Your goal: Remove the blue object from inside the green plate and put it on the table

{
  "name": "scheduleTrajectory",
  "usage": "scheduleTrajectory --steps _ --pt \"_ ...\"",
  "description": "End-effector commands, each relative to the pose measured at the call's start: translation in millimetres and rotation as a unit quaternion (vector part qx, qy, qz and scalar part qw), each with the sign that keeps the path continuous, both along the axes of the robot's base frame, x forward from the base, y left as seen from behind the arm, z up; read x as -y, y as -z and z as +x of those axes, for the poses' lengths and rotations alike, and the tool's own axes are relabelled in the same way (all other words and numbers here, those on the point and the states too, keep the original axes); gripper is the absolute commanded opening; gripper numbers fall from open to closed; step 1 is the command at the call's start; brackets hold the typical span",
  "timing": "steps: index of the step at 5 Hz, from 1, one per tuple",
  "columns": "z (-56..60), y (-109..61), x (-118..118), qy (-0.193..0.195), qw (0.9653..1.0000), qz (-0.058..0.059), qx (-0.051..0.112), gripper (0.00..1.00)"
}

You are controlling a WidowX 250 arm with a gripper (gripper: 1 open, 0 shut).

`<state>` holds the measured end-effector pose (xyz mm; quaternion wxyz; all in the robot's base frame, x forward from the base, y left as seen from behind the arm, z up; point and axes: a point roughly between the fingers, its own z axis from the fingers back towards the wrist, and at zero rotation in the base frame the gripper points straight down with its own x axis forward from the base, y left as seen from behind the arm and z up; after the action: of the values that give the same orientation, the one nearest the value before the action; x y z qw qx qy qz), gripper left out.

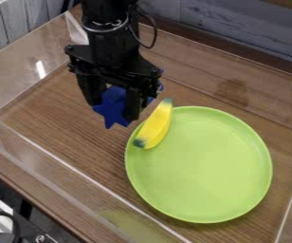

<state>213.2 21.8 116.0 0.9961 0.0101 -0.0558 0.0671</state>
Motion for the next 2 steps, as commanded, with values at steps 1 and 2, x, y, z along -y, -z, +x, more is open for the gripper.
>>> scheduleTrajectory --steps 1,2 --pt "1.0 -7.2 -7.5 -0.003 0.9998 0.008 0.019 0.0" --pt "-1.1 -5.3 -20.2 0.01 0.9997 0.012 0.02 0.0"
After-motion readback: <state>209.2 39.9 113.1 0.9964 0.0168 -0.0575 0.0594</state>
